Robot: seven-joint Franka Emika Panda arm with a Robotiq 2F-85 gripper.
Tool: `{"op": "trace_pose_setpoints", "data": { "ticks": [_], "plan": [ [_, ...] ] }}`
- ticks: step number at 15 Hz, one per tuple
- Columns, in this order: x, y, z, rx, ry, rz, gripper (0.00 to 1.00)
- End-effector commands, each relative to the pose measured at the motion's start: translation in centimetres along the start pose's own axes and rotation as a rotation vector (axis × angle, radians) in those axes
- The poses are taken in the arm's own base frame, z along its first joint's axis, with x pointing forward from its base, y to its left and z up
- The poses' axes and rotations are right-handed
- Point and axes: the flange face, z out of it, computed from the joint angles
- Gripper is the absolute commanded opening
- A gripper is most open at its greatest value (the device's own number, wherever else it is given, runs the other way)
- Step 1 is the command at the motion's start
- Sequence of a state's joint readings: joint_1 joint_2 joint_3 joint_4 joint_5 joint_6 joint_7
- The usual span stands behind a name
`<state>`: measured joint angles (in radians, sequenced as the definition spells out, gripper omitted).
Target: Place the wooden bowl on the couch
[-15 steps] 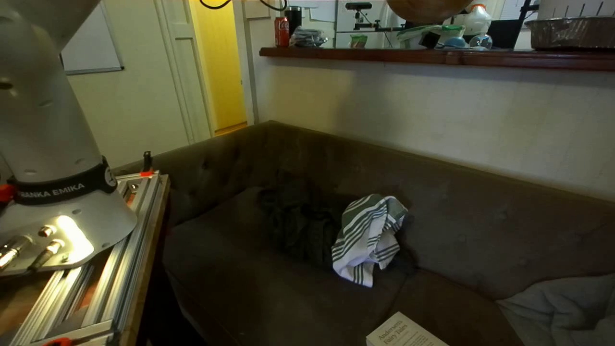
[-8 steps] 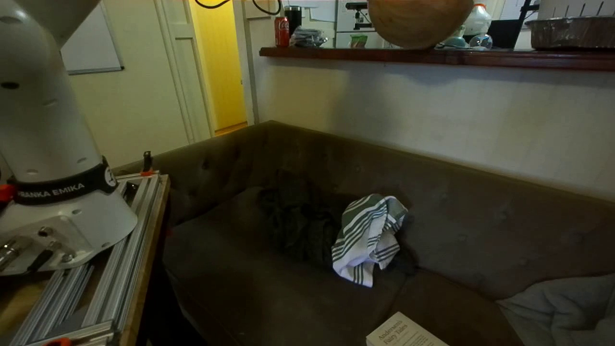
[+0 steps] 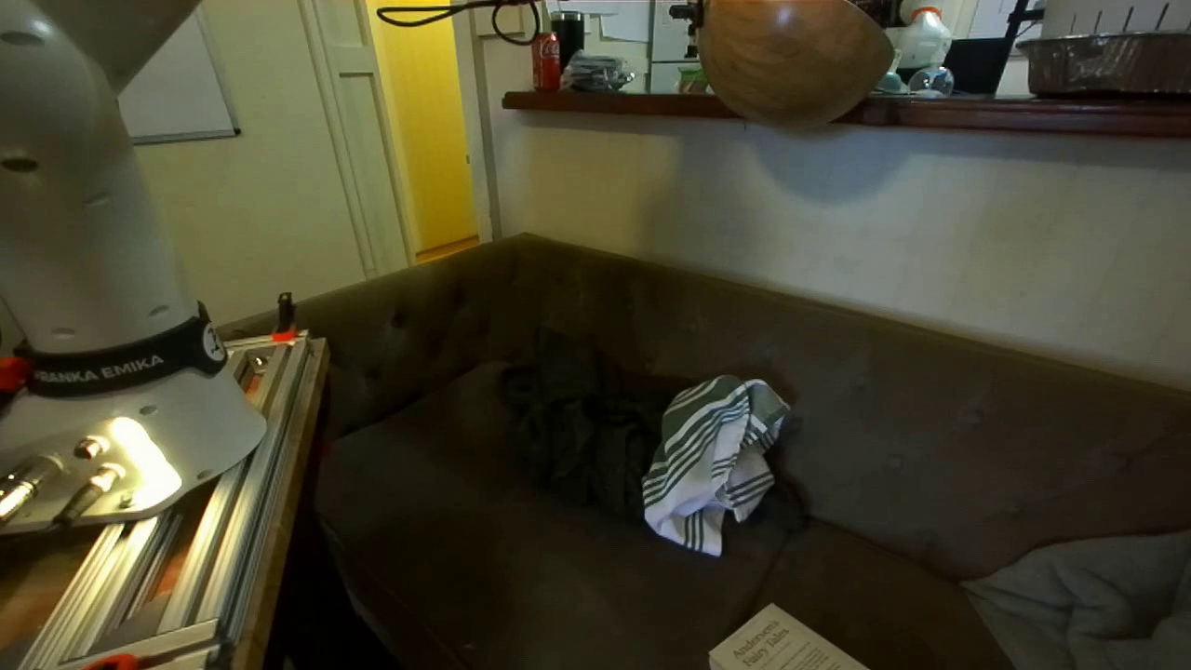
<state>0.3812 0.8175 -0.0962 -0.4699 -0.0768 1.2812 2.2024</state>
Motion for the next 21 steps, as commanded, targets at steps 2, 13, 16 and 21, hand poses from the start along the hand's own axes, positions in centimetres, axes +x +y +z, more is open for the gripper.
{"op": "trace_pose_setpoints", "data": {
  "ticks": [2, 13, 16, 21],
  "plan": [
    [1.0, -0.7, 0.6, -0.016, 0.020, 0.102, 0.04],
    [14.4, -7.9, 8.7, -0.312, 0.061, 0.627, 0.04],
    [16.4, -10.6, 11.8, -0.353, -0.036, 0.718, 0.04],
    [18.7, -14.7, 16.1, -0.253, -0.149, 0.664, 0.04]
  ]
}}
